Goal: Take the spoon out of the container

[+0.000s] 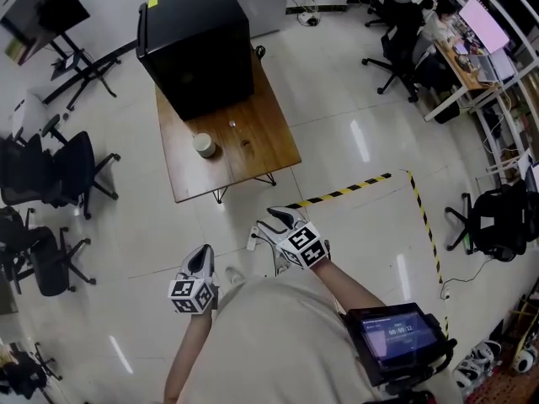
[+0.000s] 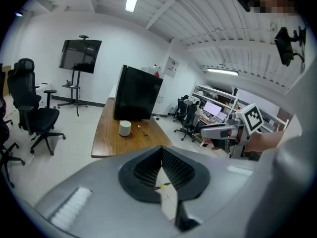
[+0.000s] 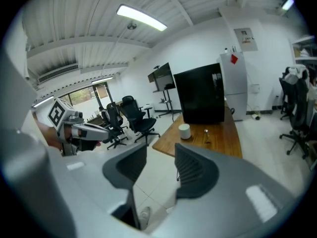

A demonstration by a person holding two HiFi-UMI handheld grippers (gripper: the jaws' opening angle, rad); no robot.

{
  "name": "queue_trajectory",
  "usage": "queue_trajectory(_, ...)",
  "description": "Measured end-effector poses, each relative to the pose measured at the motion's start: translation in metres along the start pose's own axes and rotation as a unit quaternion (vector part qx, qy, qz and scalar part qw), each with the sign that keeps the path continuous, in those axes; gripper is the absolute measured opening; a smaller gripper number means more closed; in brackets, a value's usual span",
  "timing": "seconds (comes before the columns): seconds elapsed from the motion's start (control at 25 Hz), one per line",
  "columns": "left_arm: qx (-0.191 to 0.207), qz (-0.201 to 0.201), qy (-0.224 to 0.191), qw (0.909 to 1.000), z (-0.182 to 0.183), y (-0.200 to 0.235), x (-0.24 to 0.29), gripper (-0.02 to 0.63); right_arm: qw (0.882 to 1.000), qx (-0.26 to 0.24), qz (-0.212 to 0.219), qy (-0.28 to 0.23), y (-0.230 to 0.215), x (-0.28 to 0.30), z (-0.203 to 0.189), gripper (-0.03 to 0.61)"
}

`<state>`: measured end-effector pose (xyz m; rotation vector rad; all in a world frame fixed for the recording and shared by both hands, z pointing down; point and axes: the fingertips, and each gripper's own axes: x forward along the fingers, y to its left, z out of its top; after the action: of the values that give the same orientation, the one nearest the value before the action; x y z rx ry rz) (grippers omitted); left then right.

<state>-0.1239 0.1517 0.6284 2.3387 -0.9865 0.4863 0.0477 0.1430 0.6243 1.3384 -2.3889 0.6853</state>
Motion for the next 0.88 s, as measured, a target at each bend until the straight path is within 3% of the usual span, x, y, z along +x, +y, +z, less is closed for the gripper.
queue_trajectory(0.32, 0.014, -0.02, 0.027, 0.9993, -0.015, 0.011, -0.003, 0.0, 1.0, 0.001, -0.013, 0.01, 0.014, 0.009, -0.016, 0.17)
queue_trajectory(0.56, 0.005, -0.004, 0.038, 0.9993, -0.028, 0.022, -0.003, 0.0, 0.997, 0.001, -0.078, 0.005, 0.005, -0.003, -0.04, 0.169)
queue_trajectory(0.88, 0.01, 0.01, 0.025, 0.9996, -0.019, 0.036, -0.003, 0.0, 0.996, -0.015, -0.085, 0.006, 0.009, 0.005, -0.042, 0.166)
